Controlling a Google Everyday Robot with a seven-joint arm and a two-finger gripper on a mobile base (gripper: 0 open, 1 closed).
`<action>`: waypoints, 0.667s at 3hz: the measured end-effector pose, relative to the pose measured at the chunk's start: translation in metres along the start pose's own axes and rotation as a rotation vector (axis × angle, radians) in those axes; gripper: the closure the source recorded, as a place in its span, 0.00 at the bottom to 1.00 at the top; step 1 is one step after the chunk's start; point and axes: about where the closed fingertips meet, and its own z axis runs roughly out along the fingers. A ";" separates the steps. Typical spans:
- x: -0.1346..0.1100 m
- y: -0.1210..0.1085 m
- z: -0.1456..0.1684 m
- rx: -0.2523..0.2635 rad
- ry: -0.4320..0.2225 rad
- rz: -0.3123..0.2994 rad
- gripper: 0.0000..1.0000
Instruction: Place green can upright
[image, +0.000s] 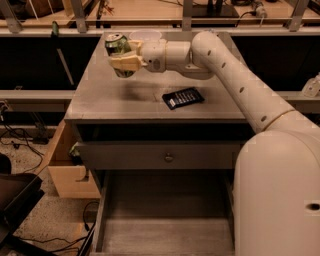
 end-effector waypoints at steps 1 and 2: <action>0.010 0.003 0.001 -0.028 0.026 -0.019 1.00; 0.023 0.007 0.000 -0.040 0.061 -0.018 1.00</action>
Offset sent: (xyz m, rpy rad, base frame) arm -0.0063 -0.0103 -0.0401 -0.1149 0.0001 0.0300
